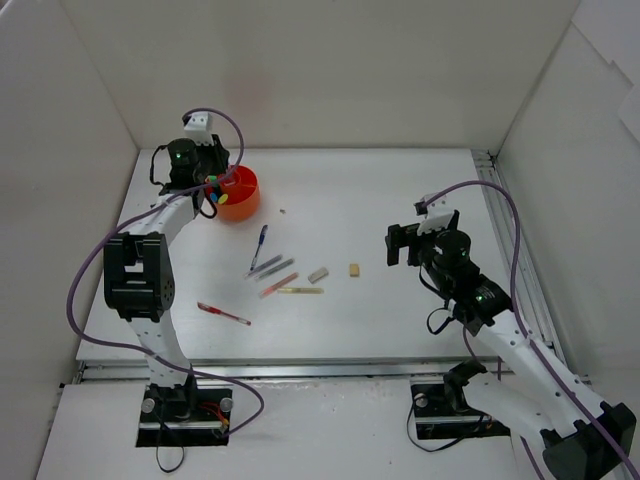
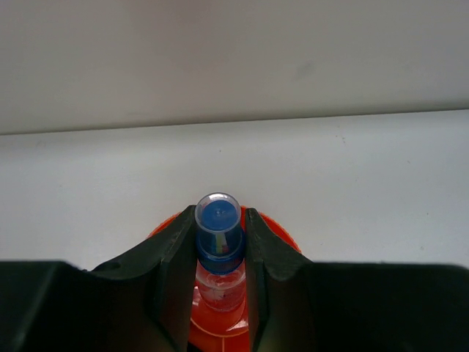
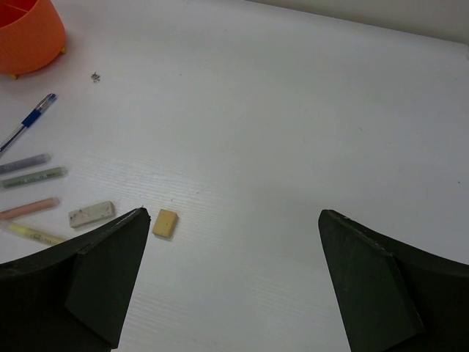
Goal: Sort the stationery into containers
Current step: Place the stationery in the storage box, then pick up the pen from the corner of the board.
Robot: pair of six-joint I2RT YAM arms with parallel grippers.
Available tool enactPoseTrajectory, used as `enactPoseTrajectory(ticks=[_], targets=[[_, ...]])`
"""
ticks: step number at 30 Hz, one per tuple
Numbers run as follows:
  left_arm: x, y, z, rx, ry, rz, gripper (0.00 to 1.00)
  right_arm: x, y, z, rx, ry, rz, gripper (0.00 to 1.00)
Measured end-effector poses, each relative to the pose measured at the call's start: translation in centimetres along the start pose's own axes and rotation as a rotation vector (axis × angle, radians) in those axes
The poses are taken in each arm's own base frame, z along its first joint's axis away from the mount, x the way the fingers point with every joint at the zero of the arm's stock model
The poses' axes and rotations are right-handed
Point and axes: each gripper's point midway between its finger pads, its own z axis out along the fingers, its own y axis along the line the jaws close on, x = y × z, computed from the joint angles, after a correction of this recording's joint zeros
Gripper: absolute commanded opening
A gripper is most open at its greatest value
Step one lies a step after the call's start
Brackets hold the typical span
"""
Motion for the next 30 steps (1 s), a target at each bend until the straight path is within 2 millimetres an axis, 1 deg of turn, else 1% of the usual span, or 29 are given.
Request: enactPoseTrajectory(ticks=[2,3,5,7,8,9,10,12,15,16,17,18,21,24,26,28,29,30], targets=[[0.9,0.2,-0.1,-0.007,0.017,-0.003,0.01,0.0,-0.1,0.0,0.003,0.000,0.001,0.98],[1.2,0.2,-0.1,-0.009,0.025,-0.005,0.07,0.0,-0.2,0.0,0.005,0.001,0.001,0.98],[1.5,0.2,-0.2,-0.014,0.029,-0.005,0.24,0.1,-0.2,0.0,0.006,0.002,0.002,0.98],[1.4,0.2,-0.1,-0.019,0.028,-0.004,0.36,0.1,-0.2,0.0,0.006,0.003,0.002,0.98],[1.4,0.2,-0.1,-0.020,0.027,0.000,0.44,0.1,-0.2,0.0,0.006,0.004,0.001,0.98],[1.4,0.2,-0.1,-0.022,0.026,0.005,0.49,0.1,-0.2,0.0,0.005,0.005,0.001,0.98],[1.4,0.1,-0.1,-0.021,0.026,0.007,0.57,0.1,-0.2,0.0,0.003,0.006,0.001,0.98],[1.3,0.1,-0.1,-0.023,0.025,0.011,0.61,0.2,-0.1,0.0,-0.002,0.007,0.001,0.98],[0.9,-0.1,-0.5,-0.020,0.017,0.015,0.75,0.1,0.0,0.0,-0.012,0.006,0.002,0.98],[0.7,-0.3,-0.7,-0.018,0.016,0.015,0.87,0.1,0.2,-0.1,-0.020,0.005,0.003,0.98],[0.3,-0.5,-1.1,-0.017,0.013,0.018,0.95,0.1,0.3,-0.1,-0.028,0.005,0.003,0.98],[0.0,-0.6,-1.6,-0.016,0.011,0.016,1.00,0.1,0.5,-0.1,-0.041,0.006,0.003,0.98],[-1.9,-1.3,-3.6,-0.020,-0.002,0.003,1.00,0.4,1.2,-0.2,-0.082,0.017,0.003,0.98],[-4.6,-2.2,-6.4,-0.031,-0.018,-0.029,1.00,1.0,2.4,0.0,-0.144,0.045,0.001,0.98],[-6.4,-2.9,-9.1,-0.040,-0.026,-0.063,1.00,2.0,3.7,0.5,-0.193,0.080,-0.016,0.98],[-7.3,-3.6,-12.2,-0.047,-0.025,-0.110,1.00,3.3,5.8,1.2,-0.266,0.129,-0.055,0.98],[-7.3,-4.0,-14.1,-0.053,-0.019,-0.141,1.00,4.0,7.0,1.5,-0.306,0.157,-0.075,0.98],[-6.9,-4.4,-16.0,-0.063,-0.006,-0.175,1.00,4.8,8.5,2.0,-0.355,0.193,-0.101,0.98]])
